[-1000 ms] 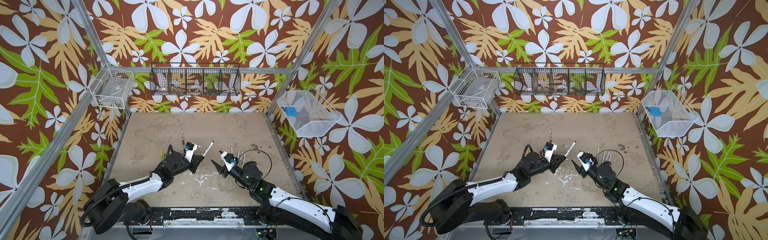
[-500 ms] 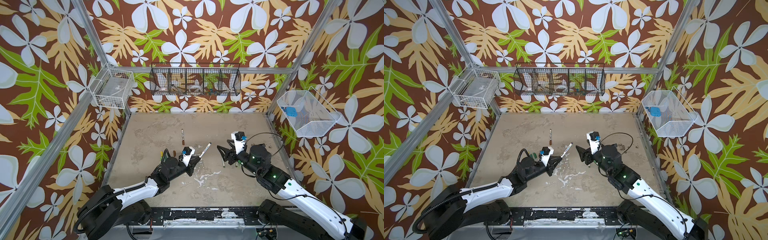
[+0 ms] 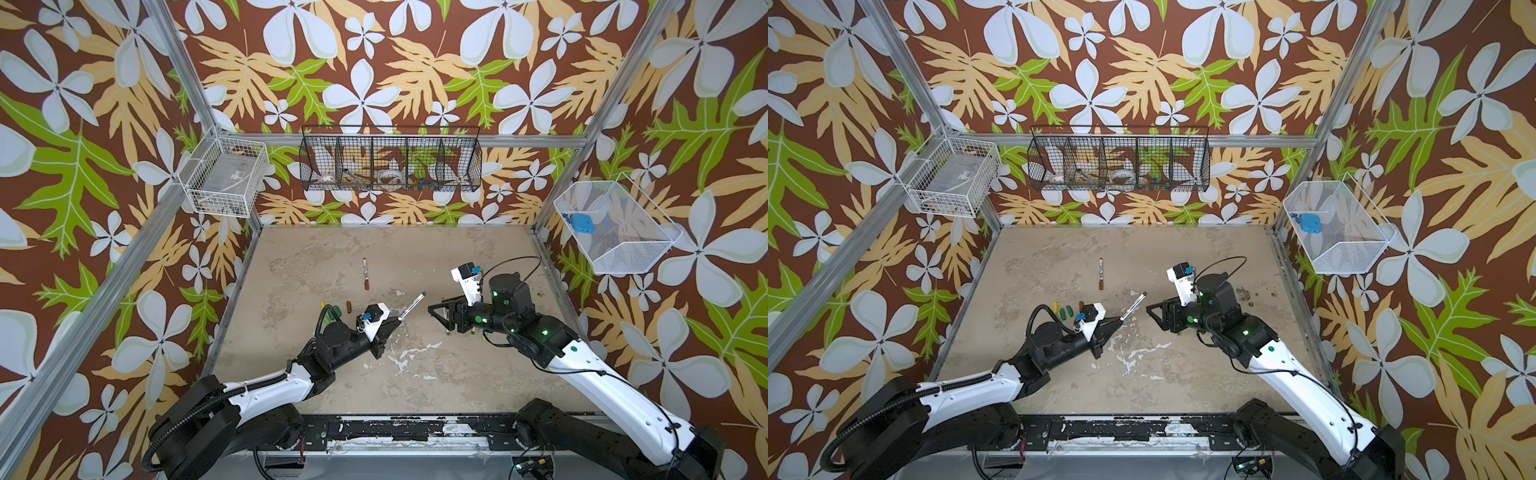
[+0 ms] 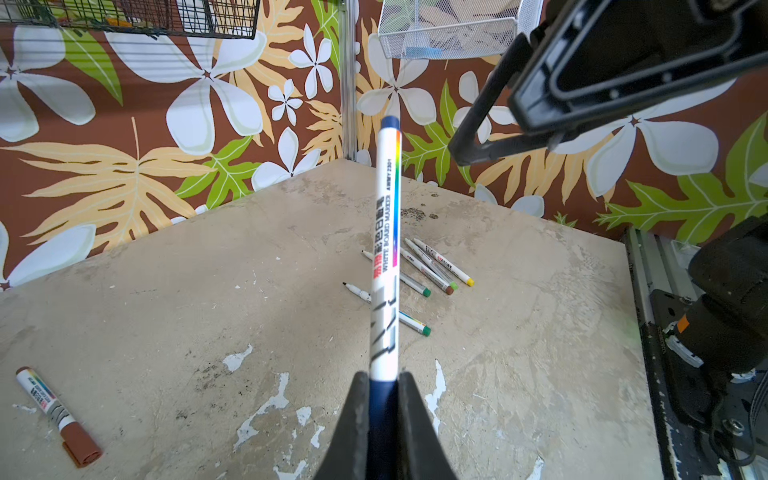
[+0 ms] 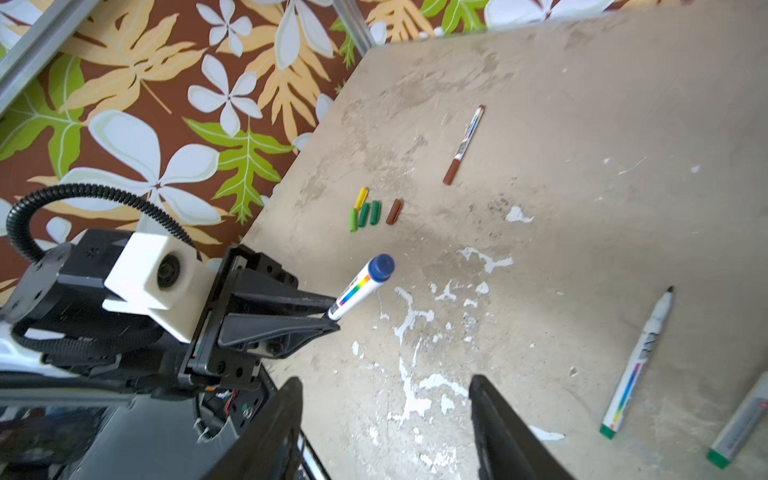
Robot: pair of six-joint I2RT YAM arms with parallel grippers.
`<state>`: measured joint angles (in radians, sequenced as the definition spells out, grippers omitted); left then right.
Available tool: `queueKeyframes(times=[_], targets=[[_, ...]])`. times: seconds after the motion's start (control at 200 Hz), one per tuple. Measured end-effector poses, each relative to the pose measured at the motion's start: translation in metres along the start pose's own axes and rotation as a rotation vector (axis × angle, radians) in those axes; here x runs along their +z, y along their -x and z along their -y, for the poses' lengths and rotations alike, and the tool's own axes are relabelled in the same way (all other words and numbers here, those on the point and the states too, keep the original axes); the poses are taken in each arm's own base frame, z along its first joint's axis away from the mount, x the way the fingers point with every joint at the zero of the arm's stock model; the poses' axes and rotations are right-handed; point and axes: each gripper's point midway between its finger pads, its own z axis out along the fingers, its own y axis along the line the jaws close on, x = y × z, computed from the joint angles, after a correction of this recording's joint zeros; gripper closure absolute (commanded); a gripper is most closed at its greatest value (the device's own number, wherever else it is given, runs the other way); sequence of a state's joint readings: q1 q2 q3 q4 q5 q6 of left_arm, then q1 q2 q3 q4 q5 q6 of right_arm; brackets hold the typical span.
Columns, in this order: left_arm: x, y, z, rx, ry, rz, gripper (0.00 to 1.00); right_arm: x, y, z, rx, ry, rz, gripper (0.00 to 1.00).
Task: Open the pen caps
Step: 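Close the right gripper on the marker body below the blue cap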
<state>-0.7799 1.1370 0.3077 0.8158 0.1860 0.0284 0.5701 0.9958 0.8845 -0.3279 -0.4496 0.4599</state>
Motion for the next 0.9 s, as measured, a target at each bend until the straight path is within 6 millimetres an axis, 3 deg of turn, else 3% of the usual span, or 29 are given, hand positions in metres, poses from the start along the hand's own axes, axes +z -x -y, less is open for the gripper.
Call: queueKeyframes(times=[0.235,0.676,0.896], targets=[[0.002,-0.005,0.007,0.026,-0.037,-0.014,0.97,0.006,-0.004,-0.011,0.018,0.079,-0.05,0.5],[0.001,-0.004,0.022,0.063,-0.108,-0.009,0.97,0.012,-0.001,-0.004,0.083,0.103,-0.055,0.61],[-0.001,-0.005,0.026,0.078,-0.128,-0.007,0.97,0.016,-0.009,-0.006,0.114,0.143,-0.074,0.69]])
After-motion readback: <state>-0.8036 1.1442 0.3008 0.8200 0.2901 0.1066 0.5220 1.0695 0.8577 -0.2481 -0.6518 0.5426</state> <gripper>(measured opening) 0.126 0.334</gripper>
